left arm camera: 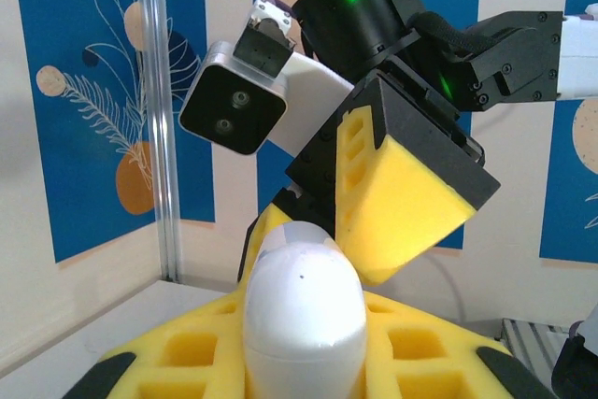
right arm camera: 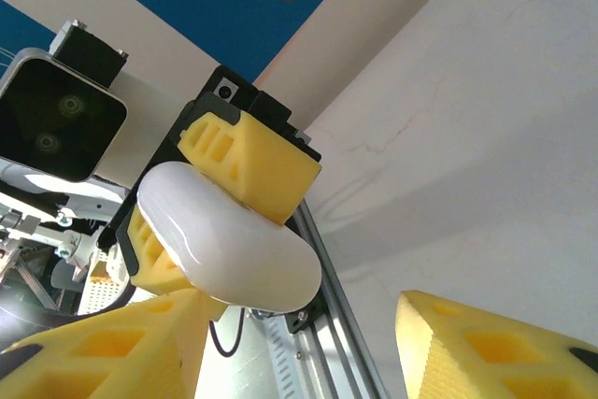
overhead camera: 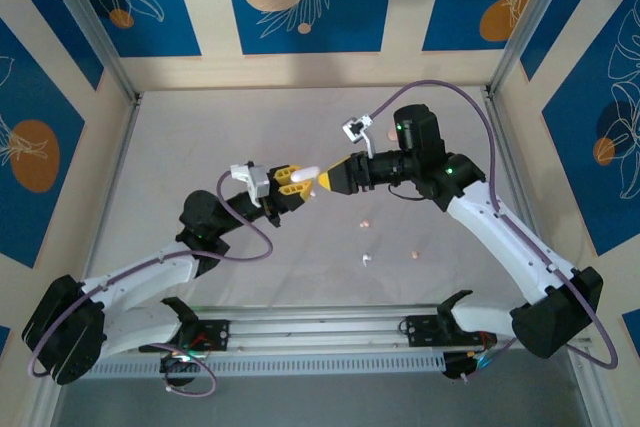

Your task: Insert the wireless bluetooth earbuds into the charging case

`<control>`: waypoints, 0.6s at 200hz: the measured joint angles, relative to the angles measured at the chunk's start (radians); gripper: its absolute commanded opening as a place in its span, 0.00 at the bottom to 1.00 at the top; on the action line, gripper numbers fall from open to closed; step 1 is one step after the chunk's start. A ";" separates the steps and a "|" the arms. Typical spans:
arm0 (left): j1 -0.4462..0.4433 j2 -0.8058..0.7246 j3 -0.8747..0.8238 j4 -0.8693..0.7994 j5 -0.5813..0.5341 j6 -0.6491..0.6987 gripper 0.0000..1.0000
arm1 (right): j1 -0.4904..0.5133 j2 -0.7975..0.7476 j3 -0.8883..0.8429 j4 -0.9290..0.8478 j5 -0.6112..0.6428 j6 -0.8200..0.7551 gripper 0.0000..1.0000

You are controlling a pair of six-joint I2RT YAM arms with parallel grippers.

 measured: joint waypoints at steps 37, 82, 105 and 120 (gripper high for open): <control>0.000 0.016 0.000 0.018 0.007 -0.006 0.09 | 0.003 0.013 0.020 -0.021 0.006 0.015 0.55; 0.000 0.043 0.001 0.021 0.023 -0.032 0.10 | -0.005 0.023 0.039 -0.016 0.013 0.049 0.55; -0.013 0.051 0.001 0.019 0.069 -0.039 0.11 | -0.010 0.030 0.046 0.016 0.043 0.064 0.55; -0.017 0.051 0.001 0.015 0.071 -0.045 0.12 | -0.010 0.037 0.046 0.029 0.046 0.070 0.56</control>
